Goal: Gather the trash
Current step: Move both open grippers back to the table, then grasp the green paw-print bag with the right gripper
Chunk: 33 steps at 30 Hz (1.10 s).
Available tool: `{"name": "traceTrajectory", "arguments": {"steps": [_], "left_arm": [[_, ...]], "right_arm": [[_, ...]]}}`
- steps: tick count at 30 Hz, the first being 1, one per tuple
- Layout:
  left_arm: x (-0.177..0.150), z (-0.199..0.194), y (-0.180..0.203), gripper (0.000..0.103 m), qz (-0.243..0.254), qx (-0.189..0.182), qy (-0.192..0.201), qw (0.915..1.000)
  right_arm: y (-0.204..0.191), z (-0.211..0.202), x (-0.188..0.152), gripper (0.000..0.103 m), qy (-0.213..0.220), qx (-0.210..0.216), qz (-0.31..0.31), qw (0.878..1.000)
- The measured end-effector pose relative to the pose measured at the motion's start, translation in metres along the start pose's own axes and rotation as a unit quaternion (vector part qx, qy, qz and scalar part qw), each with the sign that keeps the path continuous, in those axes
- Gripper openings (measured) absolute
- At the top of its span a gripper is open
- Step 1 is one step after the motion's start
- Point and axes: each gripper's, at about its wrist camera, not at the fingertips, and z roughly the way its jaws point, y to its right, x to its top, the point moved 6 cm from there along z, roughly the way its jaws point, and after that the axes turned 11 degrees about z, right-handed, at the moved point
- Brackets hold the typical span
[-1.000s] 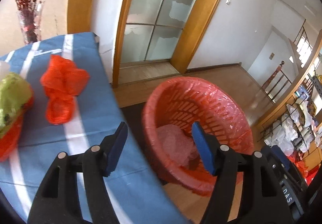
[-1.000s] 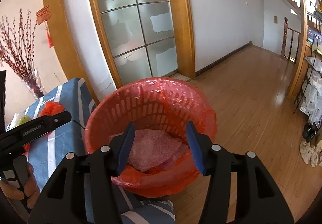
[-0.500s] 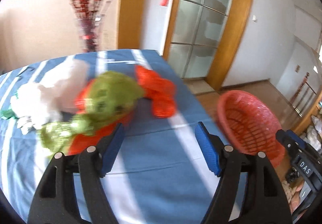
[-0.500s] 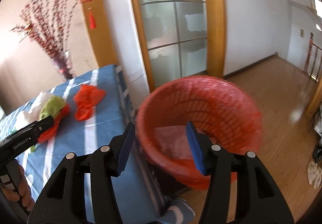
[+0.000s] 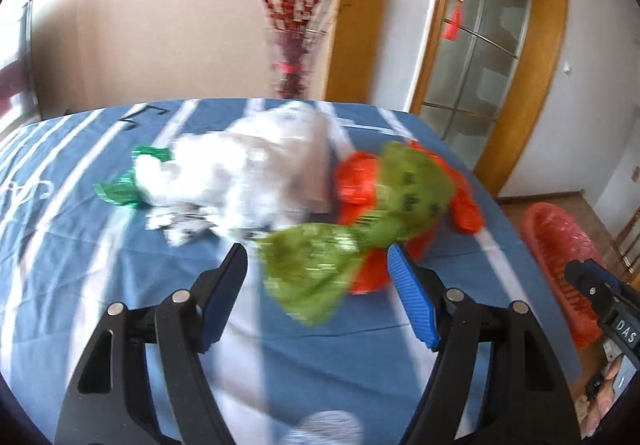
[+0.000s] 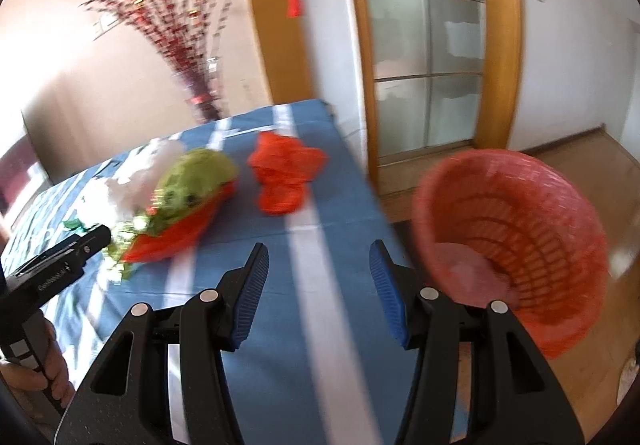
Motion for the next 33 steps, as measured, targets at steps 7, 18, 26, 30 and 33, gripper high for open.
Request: {"name": "traceTrajectory", "arguments": {"steps": [7, 18, 26, 30, 33], "left_arm": [[-0.011, -0.008, -0.061, 0.072, -0.032, 0.045, 0.004, 0.9985], [-0.027, -0.006, -0.134, 0.072, -0.078, 0.079, -0.013, 0.9937], [-0.030, 0.002, -0.146, 0.072, -0.090, 0.072, -0.021, 0.9931], [-0.029, 0.004, -0.146, 0.072, -0.094, 0.065, -0.023, 0.9932], [-0.024, 0.006, -0.143, 0.072, -0.089, 0.062, -0.020, 0.9939]], "right_arm": [[-0.082, 0.024, -0.010, 0.053, -0.024, 0.062, -0.038, 0.997], [-0.143, 0.072, -0.013, 0.052, -0.058, 0.074, -0.039, 0.995], [-0.144, 0.100, -0.034, 0.027, -0.105, 0.062, -0.049, 0.991], [-0.144, 0.096, -0.039, 0.021, -0.103, 0.064, -0.059, 0.991], [-0.144, 0.086, -0.033, 0.020, -0.093, 0.071, -0.060, 0.991]]}}
